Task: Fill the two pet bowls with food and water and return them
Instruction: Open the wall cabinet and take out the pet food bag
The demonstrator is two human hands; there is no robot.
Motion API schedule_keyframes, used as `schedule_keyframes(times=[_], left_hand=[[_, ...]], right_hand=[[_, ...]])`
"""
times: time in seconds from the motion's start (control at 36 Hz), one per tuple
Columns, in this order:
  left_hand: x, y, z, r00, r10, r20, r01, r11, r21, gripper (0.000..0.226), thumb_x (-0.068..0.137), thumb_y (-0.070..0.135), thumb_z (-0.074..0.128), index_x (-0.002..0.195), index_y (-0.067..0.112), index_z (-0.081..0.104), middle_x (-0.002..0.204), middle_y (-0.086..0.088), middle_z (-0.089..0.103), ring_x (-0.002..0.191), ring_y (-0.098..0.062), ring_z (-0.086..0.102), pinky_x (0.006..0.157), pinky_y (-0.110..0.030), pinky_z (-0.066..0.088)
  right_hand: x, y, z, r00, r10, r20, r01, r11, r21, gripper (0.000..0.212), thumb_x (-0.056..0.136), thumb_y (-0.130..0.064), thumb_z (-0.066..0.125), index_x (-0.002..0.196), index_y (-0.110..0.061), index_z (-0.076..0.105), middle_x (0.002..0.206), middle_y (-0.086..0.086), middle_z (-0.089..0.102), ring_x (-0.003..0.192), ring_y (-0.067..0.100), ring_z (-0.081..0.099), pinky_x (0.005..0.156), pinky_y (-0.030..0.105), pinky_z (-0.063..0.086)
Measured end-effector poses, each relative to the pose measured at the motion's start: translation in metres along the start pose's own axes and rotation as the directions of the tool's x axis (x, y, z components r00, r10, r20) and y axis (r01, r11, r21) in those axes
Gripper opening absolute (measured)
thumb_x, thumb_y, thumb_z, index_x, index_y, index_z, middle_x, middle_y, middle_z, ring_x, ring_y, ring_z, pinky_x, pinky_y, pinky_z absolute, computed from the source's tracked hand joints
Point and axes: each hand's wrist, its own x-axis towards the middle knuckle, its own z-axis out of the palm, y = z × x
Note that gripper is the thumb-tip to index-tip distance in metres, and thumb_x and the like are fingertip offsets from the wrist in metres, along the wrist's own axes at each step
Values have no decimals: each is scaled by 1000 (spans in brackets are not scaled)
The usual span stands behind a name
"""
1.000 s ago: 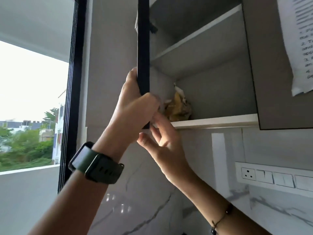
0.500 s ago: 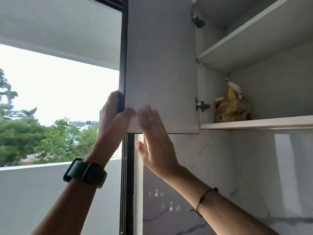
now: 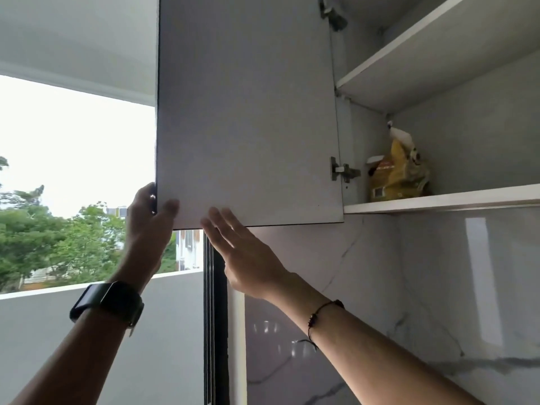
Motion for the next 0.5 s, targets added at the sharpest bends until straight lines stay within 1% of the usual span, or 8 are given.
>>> schedule_keyframes(times=[0.08, 0.11, 0.17, 0.22, 0.31, 0.36, 0.42, 0.5], left_hand=[[-1, -9, 6, 989, 24, -143, 12, 970, 243, 30, 85, 7, 49, 114, 8, 58, 100, -19, 64, 82, -26, 56, 65, -32, 43], [-4, -8, 9, 979, 40, -198, 27, 945, 326, 36, 83, 6, 48, 118, 6, 55, 110, -21, 60, 93, -29, 54, 71, -34, 43], [-13, -1, 19, 956, 111, -271, 10, 913, 408, 54, 76, -3, 46, 130, 1, 44, 126, -22, 45, 117, -33, 41, 93, -40, 38], [-25, 9, 31, 932, 230, -281, -90, 896, 434, 63, 68, -5, 46, 131, 1, 41, 132, -23, 37, 125, -34, 32, 104, -38, 28], [-36, 16, 53, 911, 357, -208, -254, 881, 398, 60, 64, 1, 45, 124, -1, 47, 131, -25, 38, 124, -34, 33, 102, -34, 28], [-43, 19, 70, 906, 392, -159, -320, 881, 347, 56, 63, 2, 45, 119, -1, 52, 130, -25, 40, 123, -33, 36, 100, -30, 28], [-51, 23, 89, 906, 409, -110, -366, 886, 285, 50, 64, 0, 45, 112, 0, 56, 126, -26, 43, 120, -33, 40, 98, -27, 30], [-64, 30, 120, 926, 377, -23, -368, 914, 168, 45, 65, -3, 45, 108, -2, 58, 123, -24, 46, 117, -31, 43, 93, -5, 26]], right_hand=[[5, -1, -6, 997, -2, 73, 3, 1000, -11, 70, 88, 5, 46, 148, -5, 13, 157, 14, 6, 146, 26, -2, 115, 28, 9], [6, -1, -8, 996, 0, 89, 2, 1000, -27, 67, 89, 3, 45, 148, -4, 12, 158, 14, 6, 146, 26, -1, 115, 28, 8], [7, 0, -13, 994, -1, 106, 8, 998, -64, 64, 90, 1, 45, 147, 0, 16, 157, 17, 11, 146, 27, 5, 116, 29, 7], [6, 3, -18, 993, -18, 113, 27, 997, -78, 63, 85, 3, 51, 143, 5, 25, 153, 22, 22, 143, 31, 18, 118, 34, 13], [-6, 16, -26, 989, -60, 134, 84, 980, -178, 60, 76, 2, 62, 133, 8, 44, 138, 25, 46, 130, 35, 40, 112, 41, 27], [-19, 27, -38, 984, -90, 151, 130, 952, -277, 43, 75, -1, 63, 116, 7, 59, 119, 22, 61, 116, 36, 51, 104, 42, 34], [-35, 39, -57, 976, -86, 199, 158, 911, -381, 18, 78, -2, 58, 92, 3, 67, 93, 14, 67, 100, 33, 56, 96, 41, 38], [-63, 63, -97, 963, 15, 267, 139, 825, -547, 17, 82, -4, 53, 79, -2, 69, 80, 8, 67, 90, 27, 57, 93, 40, 38]])
